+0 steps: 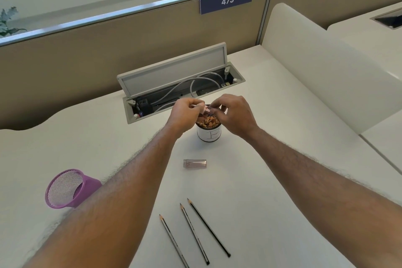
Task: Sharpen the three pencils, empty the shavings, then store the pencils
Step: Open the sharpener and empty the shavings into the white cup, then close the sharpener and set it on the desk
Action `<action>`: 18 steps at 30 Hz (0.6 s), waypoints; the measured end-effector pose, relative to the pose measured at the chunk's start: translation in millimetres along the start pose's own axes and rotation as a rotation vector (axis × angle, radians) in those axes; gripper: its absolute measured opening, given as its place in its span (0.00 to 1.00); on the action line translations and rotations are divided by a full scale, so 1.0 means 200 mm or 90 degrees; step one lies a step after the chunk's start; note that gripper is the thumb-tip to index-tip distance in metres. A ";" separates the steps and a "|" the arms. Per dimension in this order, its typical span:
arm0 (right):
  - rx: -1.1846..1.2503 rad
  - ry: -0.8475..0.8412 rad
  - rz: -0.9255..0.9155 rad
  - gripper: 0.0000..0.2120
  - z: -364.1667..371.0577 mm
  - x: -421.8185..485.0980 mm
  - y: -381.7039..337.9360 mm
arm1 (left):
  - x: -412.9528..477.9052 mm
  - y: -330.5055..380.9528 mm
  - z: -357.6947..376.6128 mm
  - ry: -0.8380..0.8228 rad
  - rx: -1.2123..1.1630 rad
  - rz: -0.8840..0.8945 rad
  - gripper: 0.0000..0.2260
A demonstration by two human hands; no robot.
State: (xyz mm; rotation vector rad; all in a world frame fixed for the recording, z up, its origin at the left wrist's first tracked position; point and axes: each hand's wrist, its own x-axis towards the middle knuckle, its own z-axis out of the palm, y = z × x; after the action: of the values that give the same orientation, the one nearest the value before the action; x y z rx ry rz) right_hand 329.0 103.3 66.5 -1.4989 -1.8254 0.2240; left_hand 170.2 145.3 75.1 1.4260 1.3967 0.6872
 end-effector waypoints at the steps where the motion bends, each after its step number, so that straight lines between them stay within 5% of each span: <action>1: 0.005 0.012 0.007 0.05 0.00 -0.01 -0.01 | -0.01 0.00 -0.01 -0.004 0.006 0.003 0.08; 8: 0.083 0.189 0.083 0.09 0.07 -0.25 -0.05 | -0.05 -0.07 -0.04 -0.014 -0.079 0.016 0.10; 13: 0.075 -0.050 0.068 0.01 0.20 -0.43 -0.09 | -0.10 -0.15 -0.10 0.030 -0.103 0.014 0.13; 18: -0.013 -0.251 0.089 0.13 0.31 -0.46 -0.11 | -0.19 -0.25 -0.16 0.100 -0.120 -0.024 0.13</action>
State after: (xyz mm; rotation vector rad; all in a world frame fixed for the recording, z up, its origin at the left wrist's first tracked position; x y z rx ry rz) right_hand 275.9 32.7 -4.2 -1.6881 -2.0279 0.6069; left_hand 114.2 110.0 50.0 1.2165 1.4333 0.8979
